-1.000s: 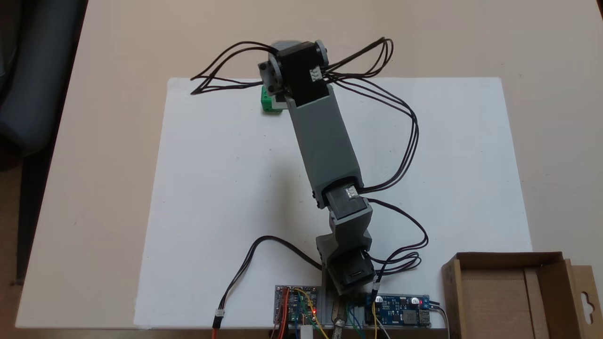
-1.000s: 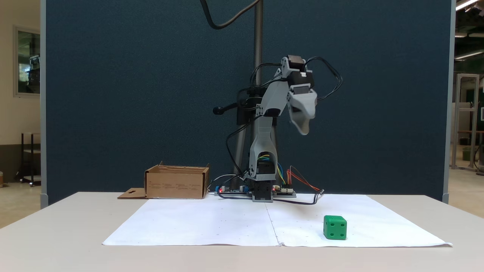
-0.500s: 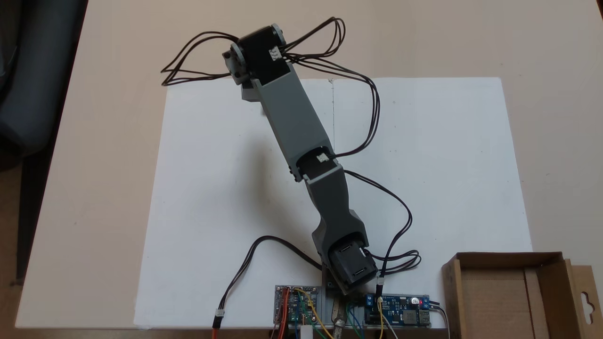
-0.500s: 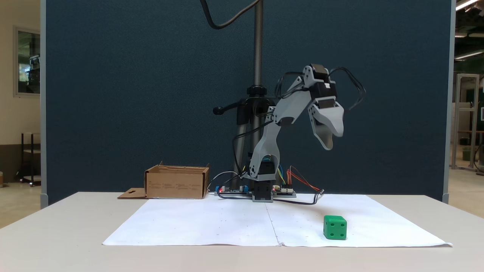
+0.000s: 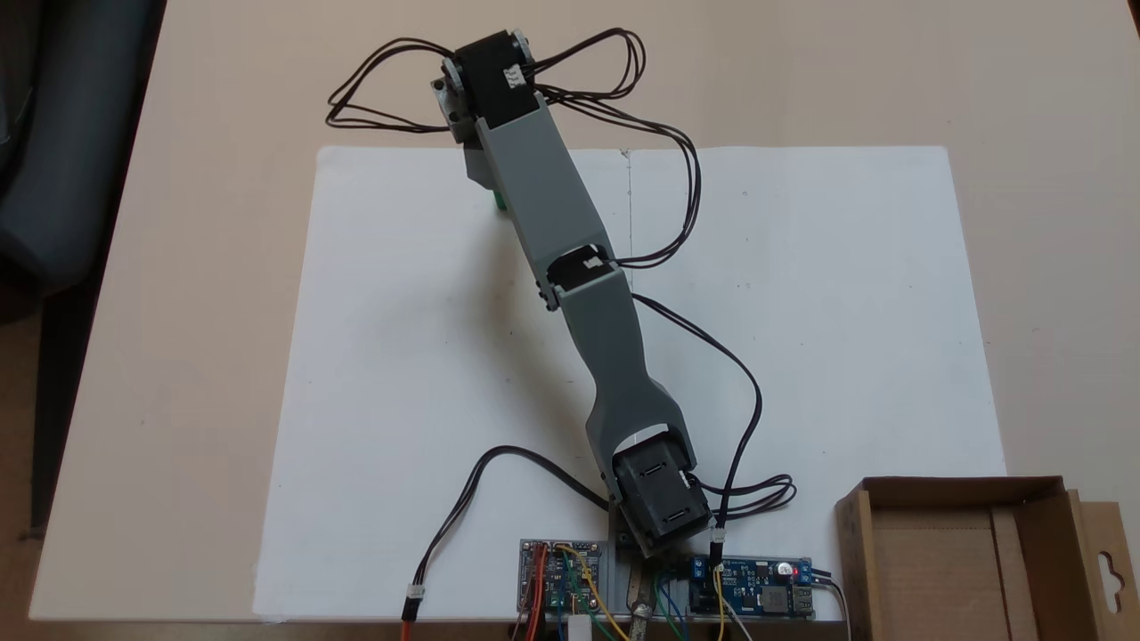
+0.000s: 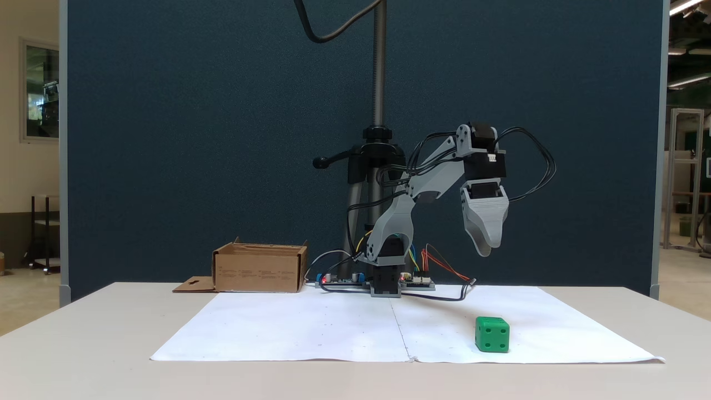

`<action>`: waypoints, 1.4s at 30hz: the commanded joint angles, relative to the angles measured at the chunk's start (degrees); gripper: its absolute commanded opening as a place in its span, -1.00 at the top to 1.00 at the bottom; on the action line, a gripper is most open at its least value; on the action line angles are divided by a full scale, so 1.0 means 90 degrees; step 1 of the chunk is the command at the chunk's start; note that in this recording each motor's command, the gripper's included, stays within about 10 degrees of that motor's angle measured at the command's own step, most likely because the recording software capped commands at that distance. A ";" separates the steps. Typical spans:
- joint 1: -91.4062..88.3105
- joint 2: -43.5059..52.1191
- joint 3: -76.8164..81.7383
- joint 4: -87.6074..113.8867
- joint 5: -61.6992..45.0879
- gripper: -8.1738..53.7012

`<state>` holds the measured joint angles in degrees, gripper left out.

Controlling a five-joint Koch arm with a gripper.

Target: Grasp a green dice and put it in the bin.

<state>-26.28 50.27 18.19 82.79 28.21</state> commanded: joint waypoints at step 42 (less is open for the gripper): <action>0.0107 -0.1260 -0.1270 0.1111 0.1367 -0.68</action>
<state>-24.96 37.71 8.61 82.79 35.86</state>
